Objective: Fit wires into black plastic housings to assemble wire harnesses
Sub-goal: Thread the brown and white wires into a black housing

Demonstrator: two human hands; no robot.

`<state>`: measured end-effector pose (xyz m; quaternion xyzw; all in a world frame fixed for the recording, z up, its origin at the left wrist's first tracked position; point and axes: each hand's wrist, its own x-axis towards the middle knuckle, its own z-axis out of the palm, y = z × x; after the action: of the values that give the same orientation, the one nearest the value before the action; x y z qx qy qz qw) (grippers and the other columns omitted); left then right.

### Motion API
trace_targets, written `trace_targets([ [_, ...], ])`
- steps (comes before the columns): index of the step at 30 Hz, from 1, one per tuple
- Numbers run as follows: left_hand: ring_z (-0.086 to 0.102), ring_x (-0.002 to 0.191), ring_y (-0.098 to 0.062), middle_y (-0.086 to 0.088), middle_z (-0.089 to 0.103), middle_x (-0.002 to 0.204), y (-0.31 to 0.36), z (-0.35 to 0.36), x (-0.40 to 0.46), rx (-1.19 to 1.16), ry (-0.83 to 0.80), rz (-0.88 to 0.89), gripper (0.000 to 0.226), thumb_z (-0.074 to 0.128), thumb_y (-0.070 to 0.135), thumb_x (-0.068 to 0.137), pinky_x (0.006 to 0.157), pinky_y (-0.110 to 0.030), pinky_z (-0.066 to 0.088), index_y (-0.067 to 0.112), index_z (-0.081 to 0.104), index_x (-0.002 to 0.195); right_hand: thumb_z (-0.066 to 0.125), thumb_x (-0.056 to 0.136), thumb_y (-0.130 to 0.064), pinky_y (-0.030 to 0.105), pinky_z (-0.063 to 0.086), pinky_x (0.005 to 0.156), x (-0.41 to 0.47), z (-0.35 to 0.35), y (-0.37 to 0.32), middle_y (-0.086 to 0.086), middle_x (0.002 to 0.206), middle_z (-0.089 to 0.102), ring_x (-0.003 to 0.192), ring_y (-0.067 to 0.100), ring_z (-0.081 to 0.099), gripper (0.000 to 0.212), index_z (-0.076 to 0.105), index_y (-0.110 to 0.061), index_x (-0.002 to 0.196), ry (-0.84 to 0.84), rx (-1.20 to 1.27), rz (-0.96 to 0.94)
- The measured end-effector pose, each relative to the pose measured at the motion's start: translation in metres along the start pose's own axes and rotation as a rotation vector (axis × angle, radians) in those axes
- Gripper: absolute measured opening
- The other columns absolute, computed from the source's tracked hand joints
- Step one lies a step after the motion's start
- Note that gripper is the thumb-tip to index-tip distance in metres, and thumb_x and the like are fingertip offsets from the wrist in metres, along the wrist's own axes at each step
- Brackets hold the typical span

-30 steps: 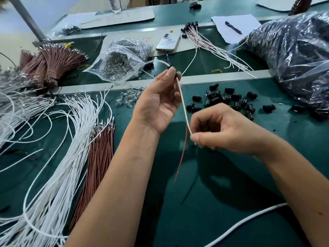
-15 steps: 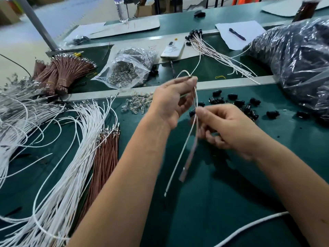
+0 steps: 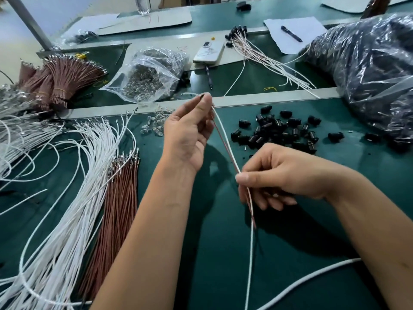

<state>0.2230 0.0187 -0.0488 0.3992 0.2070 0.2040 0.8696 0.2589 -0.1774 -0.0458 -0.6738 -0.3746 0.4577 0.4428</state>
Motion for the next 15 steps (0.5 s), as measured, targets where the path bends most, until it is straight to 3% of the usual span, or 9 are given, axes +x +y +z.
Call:
trace_targets([
  [4, 0.062, 0.058, -0.010, 0.000, 0.071, 0.077, 0.010, -0.013, 0.003, 0.113, 0.005, 0.055, 0.010, 0.077, 0.013, 0.084, 0.051, -0.019, 0.048, 0.013, 0.074, 0.094, 0.061, 0.102, -0.035, 0.016, 0.035, 0.034, -0.005, -0.005, -0.002, 0.007, 0.059, 0.066, 0.039, 0.010, 0.053, 0.035, 0.077, -0.009, 0.084, -0.228, -0.057, 0.075],
  [6, 0.062, 0.057, -0.011, 0.001, 0.070, 0.075, 0.009, -0.017, 0.000, 0.245, -0.048, 0.080, 0.015, 0.080, 0.014, 0.079, 0.050, -0.019, 0.047, 0.015, 0.075, 0.093, 0.063, 0.101, -0.039, 0.016, 0.035, 0.035, -0.007, -0.007, -0.002, 0.005, 0.061, 0.067, 0.041, 0.009, 0.053, 0.034, 0.078, -0.012, 0.087, -0.261, -0.103, 0.077],
  [8, 0.062, 0.055, -0.012, 0.001, 0.070, 0.072, 0.001, -0.014, -0.006, 0.350, -0.138, 0.092, 0.015, 0.081, 0.010, 0.079, 0.050, -0.019, 0.047, 0.014, 0.075, 0.092, 0.069, 0.097, -0.044, 0.016, 0.033, 0.035, -0.002, -0.003, -0.001, 0.006, 0.063, 0.068, 0.042, 0.009, 0.052, 0.032, 0.079, -0.014, 0.091, -0.094, -0.095, 0.032],
  [11, 0.064, 0.057, -0.012, 0.000, 0.073, 0.075, -0.014, -0.006, -0.015, 0.403, -0.266, 0.089, 0.017, 0.080, 0.004, 0.080, 0.054, -0.021, 0.049, 0.012, 0.073, 0.092, 0.070, 0.085, -0.048, 0.016, 0.029, 0.033, 0.011, 0.003, 0.004, 0.010, 0.065, 0.067, 0.040, 0.010, 0.047, 0.029, 0.078, -0.020, 0.084, 0.334, 0.131, -0.074],
  [15, 0.065, 0.070, -0.014, -0.001, 0.074, 0.082, -0.020, -0.003, -0.017, 0.462, -0.285, 0.133, 0.022, 0.085, 0.010, 0.074, 0.061, -0.024, 0.049, 0.019, 0.076, 0.092, 0.069, 0.083, -0.050, 0.019, 0.031, 0.035, 0.016, 0.001, 0.010, 0.009, 0.065, 0.067, 0.041, 0.013, 0.047, 0.037, 0.076, -0.013, 0.085, 0.568, 0.136, -0.161],
])
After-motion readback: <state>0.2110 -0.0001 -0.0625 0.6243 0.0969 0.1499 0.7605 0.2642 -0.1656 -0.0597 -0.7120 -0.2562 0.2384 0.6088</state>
